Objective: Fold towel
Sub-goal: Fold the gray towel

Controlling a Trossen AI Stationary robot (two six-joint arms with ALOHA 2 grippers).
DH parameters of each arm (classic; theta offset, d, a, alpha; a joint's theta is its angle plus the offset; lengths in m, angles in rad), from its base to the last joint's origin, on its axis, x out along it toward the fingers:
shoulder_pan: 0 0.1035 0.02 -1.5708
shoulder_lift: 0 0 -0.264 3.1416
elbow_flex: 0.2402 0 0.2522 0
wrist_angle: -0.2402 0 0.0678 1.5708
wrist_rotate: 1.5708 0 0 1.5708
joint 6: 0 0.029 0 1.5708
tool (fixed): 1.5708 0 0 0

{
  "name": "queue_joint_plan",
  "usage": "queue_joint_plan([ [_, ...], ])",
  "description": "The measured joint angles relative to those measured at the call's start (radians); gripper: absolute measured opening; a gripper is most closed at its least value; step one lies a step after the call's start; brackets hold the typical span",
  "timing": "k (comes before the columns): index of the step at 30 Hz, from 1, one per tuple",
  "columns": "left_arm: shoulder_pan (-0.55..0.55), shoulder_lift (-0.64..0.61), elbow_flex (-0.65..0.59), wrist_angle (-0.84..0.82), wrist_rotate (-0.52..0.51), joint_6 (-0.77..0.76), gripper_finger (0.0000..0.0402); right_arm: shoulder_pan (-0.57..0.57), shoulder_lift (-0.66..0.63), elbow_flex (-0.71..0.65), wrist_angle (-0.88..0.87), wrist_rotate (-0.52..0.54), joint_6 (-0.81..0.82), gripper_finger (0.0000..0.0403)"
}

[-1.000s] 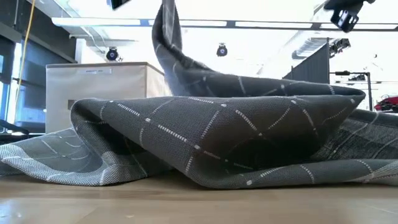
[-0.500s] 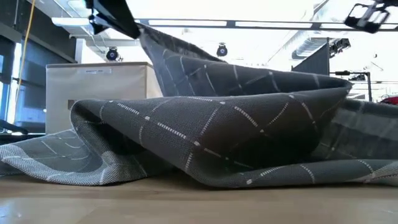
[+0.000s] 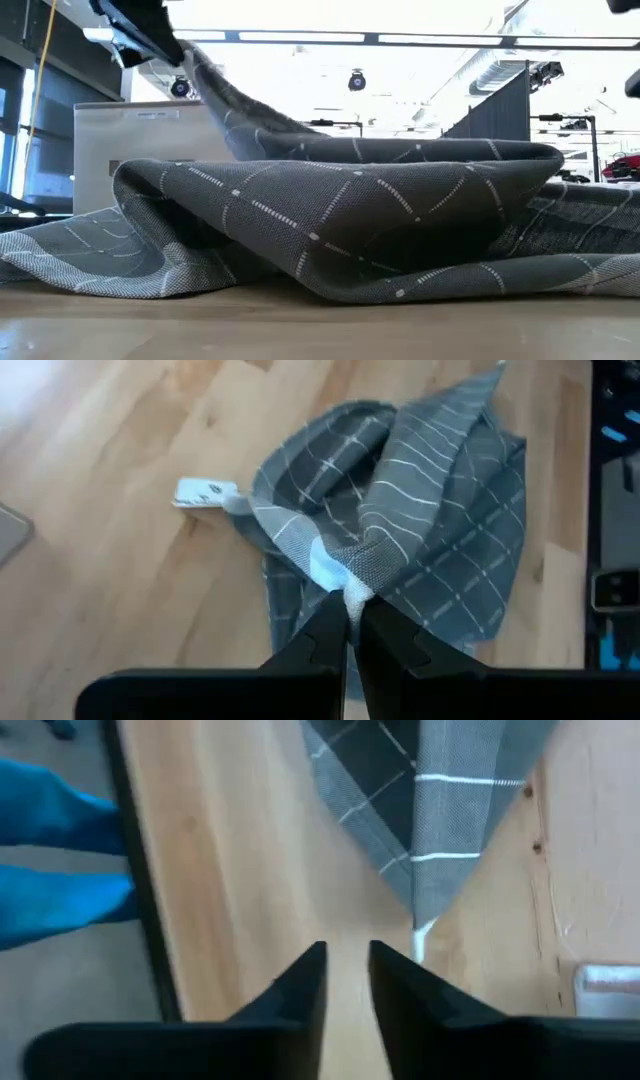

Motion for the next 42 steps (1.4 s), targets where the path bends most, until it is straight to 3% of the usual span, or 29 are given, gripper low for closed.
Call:
queue_joint_plan([
  [8,-0.016,0.000,-0.029,0.023,0.065,0.000,0.0003,0.000,0.145,0.074,-0.050,0.132,0.052,0.0172],
  [15,-0.045,0.000,-0.029,0.023,0.065,0.001,0.0003,0.008,0.223,0.078,-0.074,0.138,0.111,0.0192],
  [19,-0.057,0.000,-0.029,0.023,0.065,0.000,0.0003,0.013,0.258,0.078,-0.089,0.133,0.134,0.0157],
  [23,-0.066,0.000,-0.029,0.024,0.059,-0.008,0.0003,0.013,0.254,0.078,-0.098,0.133,0.179,0.0036],
  [25,-0.072,0.000,-0.029,0.026,0.023,-0.021,0.0003,0.012,0.236,0.078,-0.107,0.133,0.188,0.0013],
  [29,-0.090,-0.018,-0.024,0.037,-0.072,-0.054,0.0003,0.009,0.178,0.109,-0.230,0.137,0.208,0.0003],
  [34,-0.118,-0.067,0.043,0.035,-0.165,-0.076,0.0003,-0.012,0.063,0.272,-0.511,0.216,0.176,0.0001],
  [42,-0.229,-0.151,0.227,0.033,-0.425,0.057,0.0003,-0.069,-0.058,0.684,-0.899,0.565,0.163,0.0001],
])
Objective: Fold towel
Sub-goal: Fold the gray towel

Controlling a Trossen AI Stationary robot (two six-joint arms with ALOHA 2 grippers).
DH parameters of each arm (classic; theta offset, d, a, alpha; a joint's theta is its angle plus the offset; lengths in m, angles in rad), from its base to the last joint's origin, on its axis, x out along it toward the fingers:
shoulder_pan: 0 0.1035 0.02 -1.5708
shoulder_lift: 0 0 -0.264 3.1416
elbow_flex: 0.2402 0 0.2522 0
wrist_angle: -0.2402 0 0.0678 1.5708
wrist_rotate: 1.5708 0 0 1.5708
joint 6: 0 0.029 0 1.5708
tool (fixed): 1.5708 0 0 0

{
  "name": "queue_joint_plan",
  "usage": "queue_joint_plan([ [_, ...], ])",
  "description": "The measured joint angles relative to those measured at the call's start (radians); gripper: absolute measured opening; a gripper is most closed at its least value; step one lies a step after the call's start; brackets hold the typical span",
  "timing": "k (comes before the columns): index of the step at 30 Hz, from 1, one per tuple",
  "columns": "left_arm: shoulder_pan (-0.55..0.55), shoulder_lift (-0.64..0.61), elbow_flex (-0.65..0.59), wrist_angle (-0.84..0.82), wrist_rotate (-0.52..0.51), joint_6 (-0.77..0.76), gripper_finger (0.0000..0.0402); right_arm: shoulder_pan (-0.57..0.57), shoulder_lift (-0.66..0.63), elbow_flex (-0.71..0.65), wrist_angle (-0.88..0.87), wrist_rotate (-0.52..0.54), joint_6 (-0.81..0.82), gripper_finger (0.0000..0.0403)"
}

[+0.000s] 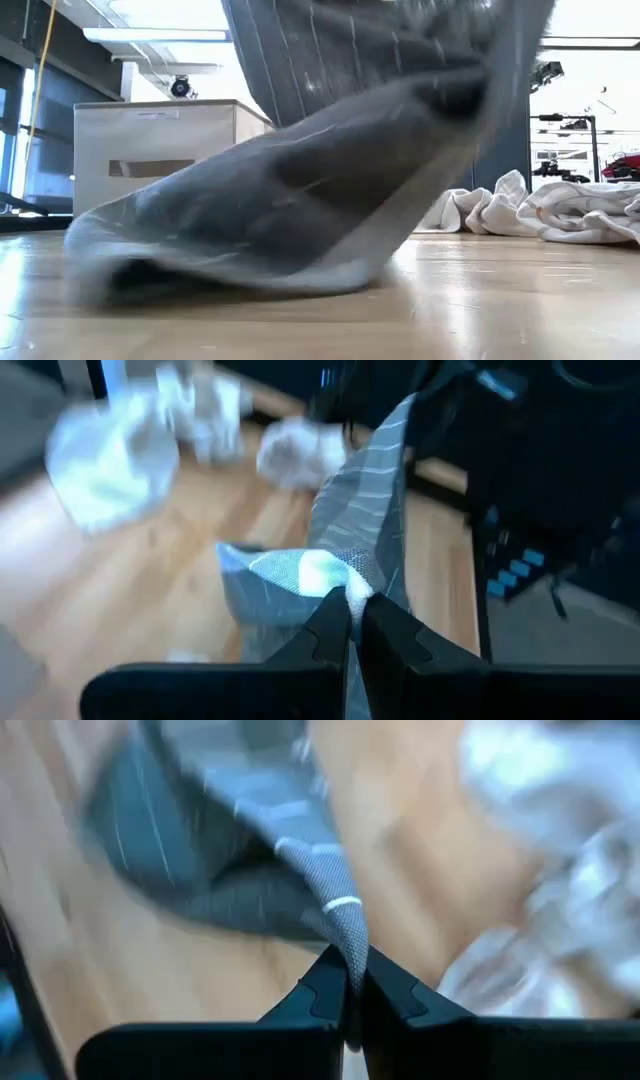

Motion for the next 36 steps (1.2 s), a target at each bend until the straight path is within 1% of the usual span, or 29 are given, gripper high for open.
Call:
queue_joint_plan([
  [2,-0.022,-0.023,0.039,0.003,-0.062,0.036,0.0003,-0.006,-0.013,0.105,-0.036,0.124,-0.035,0.0001],
  [5,-0.052,-0.049,0.093,0.002,-0.136,0.088,0.0003,-0.011,-0.021,0.244,-0.025,0.289,-0.193,0.0000],
  [8,-0.067,-0.060,0.147,0.002,-0.214,0.174,0.0003,-0.028,-0.019,0.370,0.007,0.443,-0.325,0.0000],
  [11,-0.067,-0.060,0.199,0.011,-0.258,0.278,0.0003,-0.046,-0.021,0.462,0.041,0.533,-0.477,0.0000],
  [15,-0.065,-0.059,0.251,0.010,-0.341,0.379,0.0003,-0.081,-0.018,0.555,0.046,0.584,-0.623,0.0000],
  [18,-0.065,-0.060,0.285,0.010,-0.405,0.406,0.0003,-0.106,-0.020,0.607,0.045,0.589,-0.680,0.0000],
  [20,-0.064,-0.060,0.309,0.009,-0.411,0.407,0.0003,-0.111,-0.020,0.626,0.045,0.567,-0.697,0.0000],
  [23,-0.066,-0.060,0.334,0.016,-0.358,0.421,0.0003,-0.111,-0.019,0.637,0.060,0.523,-0.699,0.0000],
  [26,-0.083,-0.053,0.337,0.057,-0.318,0.464,0.0003,-0.091,-0.019,0.635,0.123,0.452,-0.713,0.0000],
  [28,-0.112,-0.044,0.337,0.129,-0.308,0.525,0.0003,-0.070,-0.012,0.636,0.194,0.407,-0.754,0.0000],
  [32,-0.186,-0.012,0.338,0.361,-0.257,0.714,0.0003,-0.013,0.002,0.635,0.390,0.306,-0.892,0.0000],
  [36,-0.300,0.040,0.338,0.547,-0.229,0.866,0.0003,0.062,0.022,0.635,0.592,0.227,-1.039,0.0000],
])
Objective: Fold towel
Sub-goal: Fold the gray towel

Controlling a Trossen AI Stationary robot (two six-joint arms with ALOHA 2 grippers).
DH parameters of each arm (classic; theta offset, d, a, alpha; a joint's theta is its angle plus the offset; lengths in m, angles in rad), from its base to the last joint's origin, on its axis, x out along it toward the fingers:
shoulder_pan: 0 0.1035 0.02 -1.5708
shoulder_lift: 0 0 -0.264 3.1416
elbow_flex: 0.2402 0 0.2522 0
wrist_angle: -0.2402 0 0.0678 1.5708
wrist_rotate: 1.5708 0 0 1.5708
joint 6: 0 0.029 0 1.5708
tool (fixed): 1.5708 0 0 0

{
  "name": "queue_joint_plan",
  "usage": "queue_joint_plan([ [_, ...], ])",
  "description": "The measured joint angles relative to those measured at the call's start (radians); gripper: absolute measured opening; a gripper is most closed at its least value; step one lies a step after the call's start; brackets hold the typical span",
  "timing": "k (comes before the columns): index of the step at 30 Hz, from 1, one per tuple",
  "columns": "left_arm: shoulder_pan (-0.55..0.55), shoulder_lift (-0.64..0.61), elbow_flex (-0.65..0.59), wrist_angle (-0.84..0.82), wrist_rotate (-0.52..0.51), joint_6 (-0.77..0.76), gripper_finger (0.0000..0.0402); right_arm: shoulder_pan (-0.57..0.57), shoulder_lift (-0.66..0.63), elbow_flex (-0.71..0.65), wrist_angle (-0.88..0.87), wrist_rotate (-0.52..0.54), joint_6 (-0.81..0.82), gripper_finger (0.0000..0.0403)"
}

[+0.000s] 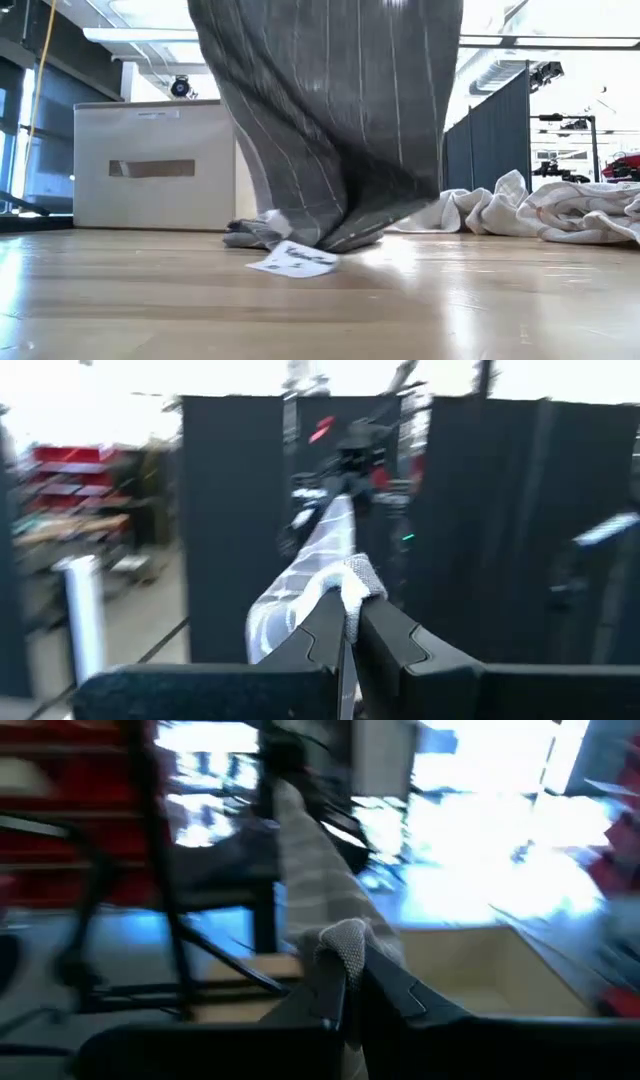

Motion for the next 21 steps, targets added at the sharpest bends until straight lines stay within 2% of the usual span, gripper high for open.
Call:
queue_joint_plan([
  [5,-0.125,0.069,0.006,0.246,-0.042,0.246,0.0003,0.099,0.032,0.000,0.216,-0.043,-0.179,0.0000],
  [8,-0.188,0.127,0.054,0.369,-0.047,0.412,0.0003,0.155,0.044,0.000,0.359,-0.076,-0.317,0.0000],
  [14,-0.248,0.242,0.243,0.402,-0.066,0.677,0.0003,0.241,0.049,0.000,0.564,-0.057,-0.571,0.0000],
  [16,-0.254,0.277,0.301,0.399,-0.124,0.757,0.0003,0.254,0.049,0.000,0.582,0.026,-0.628,0.0000],
  [21,-0.236,0.303,0.377,0.399,-0.339,0.945,0.0003,0.245,0.039,0.000,0.583,0.365,-0.785,0.0000],
])
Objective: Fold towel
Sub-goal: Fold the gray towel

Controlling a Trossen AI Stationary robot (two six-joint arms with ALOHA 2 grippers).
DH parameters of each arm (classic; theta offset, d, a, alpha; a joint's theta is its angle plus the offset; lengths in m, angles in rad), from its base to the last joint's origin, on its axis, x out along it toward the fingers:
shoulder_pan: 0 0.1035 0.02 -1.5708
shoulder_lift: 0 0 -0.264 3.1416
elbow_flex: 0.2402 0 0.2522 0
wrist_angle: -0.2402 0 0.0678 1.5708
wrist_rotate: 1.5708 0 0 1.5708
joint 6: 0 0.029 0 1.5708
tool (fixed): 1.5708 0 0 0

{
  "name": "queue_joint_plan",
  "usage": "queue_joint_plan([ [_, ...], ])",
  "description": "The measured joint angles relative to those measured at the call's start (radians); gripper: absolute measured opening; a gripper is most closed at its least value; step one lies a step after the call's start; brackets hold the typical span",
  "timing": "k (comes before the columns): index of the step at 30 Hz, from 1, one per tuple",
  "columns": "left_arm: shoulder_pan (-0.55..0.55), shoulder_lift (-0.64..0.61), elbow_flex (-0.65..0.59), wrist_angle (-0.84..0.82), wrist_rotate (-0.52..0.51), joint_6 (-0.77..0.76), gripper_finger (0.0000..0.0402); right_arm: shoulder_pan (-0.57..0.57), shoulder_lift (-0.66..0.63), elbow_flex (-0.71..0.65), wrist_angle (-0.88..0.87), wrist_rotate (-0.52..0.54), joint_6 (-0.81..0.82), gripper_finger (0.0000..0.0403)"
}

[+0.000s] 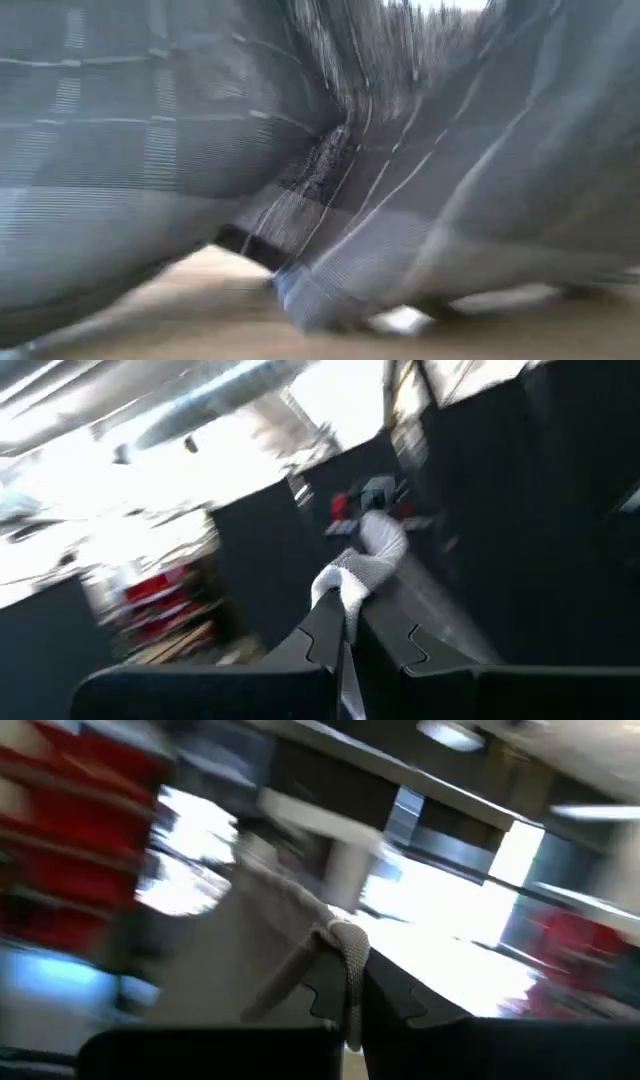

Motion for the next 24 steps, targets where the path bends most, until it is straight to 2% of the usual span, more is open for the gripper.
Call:
queue_joint_plan([
  [3,0.063,-0.019,0.000,-0.020,-0.021,0.022,0.0003,-0.037,-0.019,0.002,0.004,0.109,-0.091,0.0000],
  [5,0.111,-0.032,-0.001,-0.024,-0.019,0.039,0.0003,-0.073,-0.038,0.002,0.005,0.112,-0.111,0.0000],
  [9,0.209,-0.065,0.000,-0.022,0.006,0.067,0.0003,-0.143,-0.080,0.003,0.009,0.085,-0.114,0.0000],
  [12,0.256,-0.083,0.000,-0.024,0.044,0.127,0.0003,-0.174,-0.103,0.003,0.009,0.026,-0.114,0.0000],
  [17,0.266,-0.133,-0.002,-0.031,0.111,0.207,0.0003,-0.187,-0.136,0.002,0.006,-0.074,-0.098,0.0000],
  [21,0.266,-0.182,-0.002,-0.046,0.140,0.230,0.0003,-0.188,-0.148,0.001,0.006,-0.093,-0.098,0.0000],
  [24,0.266,-0.221,-0.004,-0.133,0.186,0.199,0.0002,-0.188,-0.153,0.000,0.006,-0.096,-0.098,0.0000],
])
